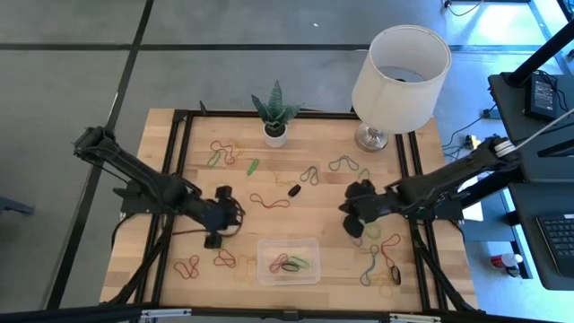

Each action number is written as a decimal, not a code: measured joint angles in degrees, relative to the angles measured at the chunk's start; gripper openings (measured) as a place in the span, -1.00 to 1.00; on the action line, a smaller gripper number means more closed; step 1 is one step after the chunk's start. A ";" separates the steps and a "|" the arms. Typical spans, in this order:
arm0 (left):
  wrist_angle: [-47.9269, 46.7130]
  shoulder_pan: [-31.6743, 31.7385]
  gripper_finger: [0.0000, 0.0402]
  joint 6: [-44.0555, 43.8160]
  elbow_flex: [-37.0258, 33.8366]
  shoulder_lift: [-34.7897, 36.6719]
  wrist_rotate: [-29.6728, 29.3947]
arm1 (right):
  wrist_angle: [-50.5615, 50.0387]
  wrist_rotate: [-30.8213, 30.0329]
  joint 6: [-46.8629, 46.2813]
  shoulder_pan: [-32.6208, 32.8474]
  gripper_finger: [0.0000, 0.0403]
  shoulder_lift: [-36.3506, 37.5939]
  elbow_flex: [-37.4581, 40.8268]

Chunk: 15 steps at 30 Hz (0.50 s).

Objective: Pick and place rubber bands into bin
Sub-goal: Put the yellow rubber band into the transparent bin

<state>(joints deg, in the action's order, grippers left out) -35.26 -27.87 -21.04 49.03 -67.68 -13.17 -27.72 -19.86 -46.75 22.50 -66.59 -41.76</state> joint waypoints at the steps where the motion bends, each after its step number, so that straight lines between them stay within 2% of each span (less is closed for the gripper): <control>1: -1.24 -0.32 -0.99 0.30 2.15 -2.32 -0.13 | 0.20 0.01 -0.55 0.00 -0.97 1.31 1.37; 7: -8.59 -2.14 -0.99 -3.14 13.58 -15.97 -0.08 | 1.04 0.18 0.78 0.00 -0.92 6.87 6.18; 11: -8.74 -2.61 -0.97 -7.69 17.91 -21.95 2.81 | 0.75 2.41 4.84 0.07 -0.96 9.19 6.98; 15: -7.90 -3.74 -0.83 -11.85 20.09 -26.79 3.62 | 0.70 3.25 7.66 0.07 -0.98 10.38 7.21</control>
<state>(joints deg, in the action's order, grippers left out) -43.16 -31.61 -32.89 69.12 -94.47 -9.55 -27.02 -16.60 -39.09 22.57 -56.21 -34.54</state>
